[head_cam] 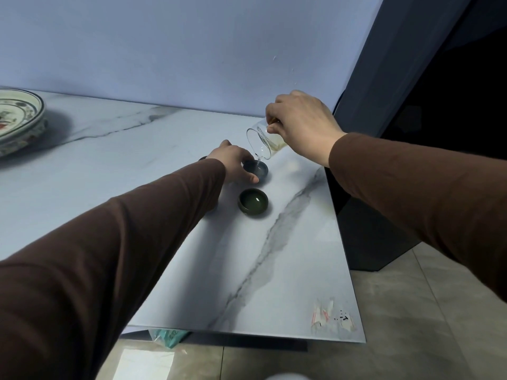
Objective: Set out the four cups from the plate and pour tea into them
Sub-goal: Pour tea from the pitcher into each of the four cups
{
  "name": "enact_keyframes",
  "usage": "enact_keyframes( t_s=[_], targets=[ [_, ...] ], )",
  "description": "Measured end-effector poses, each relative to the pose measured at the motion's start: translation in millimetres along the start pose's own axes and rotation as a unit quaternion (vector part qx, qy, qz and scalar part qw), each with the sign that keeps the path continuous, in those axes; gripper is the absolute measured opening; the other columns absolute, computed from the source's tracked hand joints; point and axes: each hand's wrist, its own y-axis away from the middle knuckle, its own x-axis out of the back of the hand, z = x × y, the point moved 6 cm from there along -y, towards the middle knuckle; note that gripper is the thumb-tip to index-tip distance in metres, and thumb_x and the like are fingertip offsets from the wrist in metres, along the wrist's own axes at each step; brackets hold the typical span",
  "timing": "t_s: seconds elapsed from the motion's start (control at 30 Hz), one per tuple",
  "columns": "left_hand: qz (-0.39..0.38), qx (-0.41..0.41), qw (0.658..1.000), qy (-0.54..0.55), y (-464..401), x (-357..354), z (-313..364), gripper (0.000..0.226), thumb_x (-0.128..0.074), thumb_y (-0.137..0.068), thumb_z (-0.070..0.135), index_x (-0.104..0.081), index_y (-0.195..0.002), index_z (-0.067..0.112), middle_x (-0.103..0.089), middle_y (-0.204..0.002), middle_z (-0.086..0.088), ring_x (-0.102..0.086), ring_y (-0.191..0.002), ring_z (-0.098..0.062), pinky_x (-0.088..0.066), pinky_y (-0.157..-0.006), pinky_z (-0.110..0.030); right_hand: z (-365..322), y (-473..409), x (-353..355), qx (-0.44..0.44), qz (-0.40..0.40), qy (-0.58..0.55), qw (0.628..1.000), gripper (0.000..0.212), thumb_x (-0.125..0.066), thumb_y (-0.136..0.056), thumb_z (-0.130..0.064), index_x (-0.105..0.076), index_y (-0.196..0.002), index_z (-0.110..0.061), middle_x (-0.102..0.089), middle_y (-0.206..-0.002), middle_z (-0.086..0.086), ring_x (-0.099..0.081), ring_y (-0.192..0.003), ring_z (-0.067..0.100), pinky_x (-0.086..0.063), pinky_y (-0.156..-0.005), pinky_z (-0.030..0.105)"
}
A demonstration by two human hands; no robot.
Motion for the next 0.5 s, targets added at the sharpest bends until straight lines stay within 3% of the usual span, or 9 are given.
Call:
enact_keyframes(
  t_s=[0.27, 0.5],
  targets=[
    [0.002, 0.009, 1.0, 0.004, 1.2, 0.3, -0.1, 0.058, -0.076, -0.05, 0.065, -0.063, -0.103, 0.046, -0.038, -0.11, 0.0, -0.053, -0.101, -0.025, -0.049, -0.098, -0.041, -4.4, -1.9, 5.4, 0.013, 0.005, 0.008, 1.0, 0.017, -0.055, -0.098, -0.029, -0.064, -0.102, -0.015, -0.063, -0.102, 0.004, -0.052, -0.102, 0.028, -0.04, -0.073, 0.036],
    [-0.004, 0.01, 1.0, -0.003, 1.3, -0.3, 0.7, 0.061, -0.075, -0.049, 0.067, -0.063, -0.104, 0.044, -0.04, -0.111, -0.001, -0.051, -0.106, -0.026, -0.049, -0.096, -0.041, -4.3, -4.2, 7.4, 0.016, 0.014, 0.012, 1.0, 0.016, -0.055, -0.098, -0.028, -0.064, -0.101, -0.015, -0.063, -0.1, 0.004, -0.052, -0.099, 0.027, -0.037, -0.07, 0.033]
  ],
)
